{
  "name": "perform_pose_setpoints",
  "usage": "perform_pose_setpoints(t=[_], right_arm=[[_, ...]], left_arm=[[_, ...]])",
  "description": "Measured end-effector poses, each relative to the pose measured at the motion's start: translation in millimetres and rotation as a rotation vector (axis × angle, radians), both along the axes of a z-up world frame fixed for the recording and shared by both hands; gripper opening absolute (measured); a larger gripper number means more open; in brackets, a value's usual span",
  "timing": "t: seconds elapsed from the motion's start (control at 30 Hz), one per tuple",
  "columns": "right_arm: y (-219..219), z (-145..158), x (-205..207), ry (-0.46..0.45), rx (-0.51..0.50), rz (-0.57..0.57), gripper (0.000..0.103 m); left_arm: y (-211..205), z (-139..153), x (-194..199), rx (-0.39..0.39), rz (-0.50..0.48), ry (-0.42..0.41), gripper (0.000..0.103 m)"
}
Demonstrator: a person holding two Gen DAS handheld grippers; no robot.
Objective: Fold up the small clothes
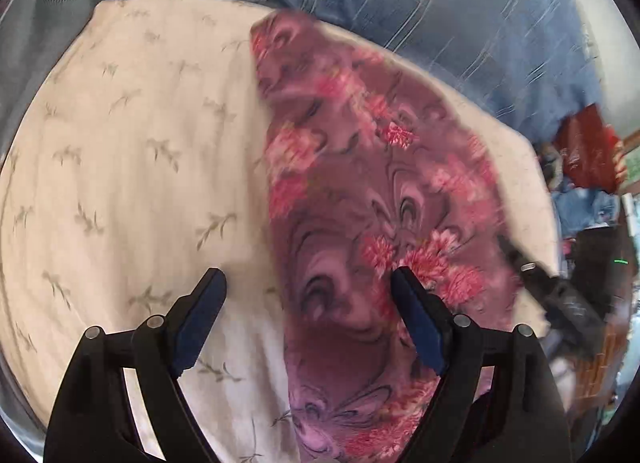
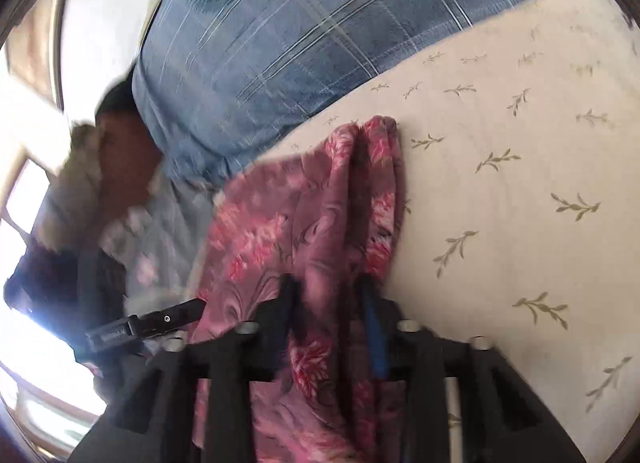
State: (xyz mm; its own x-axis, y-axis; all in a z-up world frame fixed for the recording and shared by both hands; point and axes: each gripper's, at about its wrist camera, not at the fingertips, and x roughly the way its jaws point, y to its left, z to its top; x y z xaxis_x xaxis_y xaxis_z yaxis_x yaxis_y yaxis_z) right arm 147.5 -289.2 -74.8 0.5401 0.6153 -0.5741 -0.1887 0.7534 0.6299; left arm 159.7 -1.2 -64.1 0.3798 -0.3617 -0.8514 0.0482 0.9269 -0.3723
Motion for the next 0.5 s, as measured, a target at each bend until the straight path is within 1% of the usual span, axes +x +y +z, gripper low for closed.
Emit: perform_pose_setpoints(t=[0.03, 0.1, 0.13, 0.17, 0.2, 0.23, 0.27, 0.3, 0.33, 0.37, 0.4, 0.43, 0.5], right_arm=[[1, 7, -3, -0.035, -0.017, 0.002, 0.006], [7, 28, -12, -0.125, -0.08, -0.025, 0.005], [12, 31, -12, -0.134, -0.137, -0.02, 0.005], [20, 25, -8, -0.099, -0.244, -0.005, 0.006], [23, 20, -6, -0.07, -0.293, 0.003, 0.007], [22, 18, -10, -0.063, -0.293, 0.0, 0.009], [14, 20, -17, -0.069, -0.253, -0.005, 0.013], [5, 23, -26, -0.073, -0.174, -0.016, 0.014], [-3, 25, -36, -0.067, -0.102, -0.016, 0.022], [-10, 24, -45, -0.053, -0.035, -0.012, 0.036], [-16, 21, -56, -0.043, 0.014, -0.011, 0.044], [-18, 16, -67, -0.036, 0.03, -0.017, 0.054], [-17, 2, -77, -0.008, 0.0, -0.013, 0.054]], left_arm=[[0, 4, -3, 0.007, 0.009, -0.016, 0.085], [-2, 10, -8, 0.046, 0.009, -0.034, 0.085], [-2, 12, -10, 0.058, 0.008, -0.033, 0.085], [-1, 14, -13, 0.061, 0.005, -0.031, 0.085], [0, 16, -17, 0.057, 0.002, -0.031, 0.085], [4, 20, -25, 0.048, -0.004, -0.042, 0.085], [8, 23, -32, 0.041, -0.009, -0.053, 0.085], [11, 24, -42, 0.031, -0.015, -0.057, 0.085], [15, 23, -52, 0.007, -0.028, -0.055, 0.085], [17, 19, -59, -0.032, -0.048, -0.048, 0.085], [17, 15, -62, -0.059, -0.064, -0.036, 0.085], [14, 6, -65, -0.075, -0.089, -0.014, 0.085], [4, -10, -66, -0.037, -0.094, 0.021, 0.085]])
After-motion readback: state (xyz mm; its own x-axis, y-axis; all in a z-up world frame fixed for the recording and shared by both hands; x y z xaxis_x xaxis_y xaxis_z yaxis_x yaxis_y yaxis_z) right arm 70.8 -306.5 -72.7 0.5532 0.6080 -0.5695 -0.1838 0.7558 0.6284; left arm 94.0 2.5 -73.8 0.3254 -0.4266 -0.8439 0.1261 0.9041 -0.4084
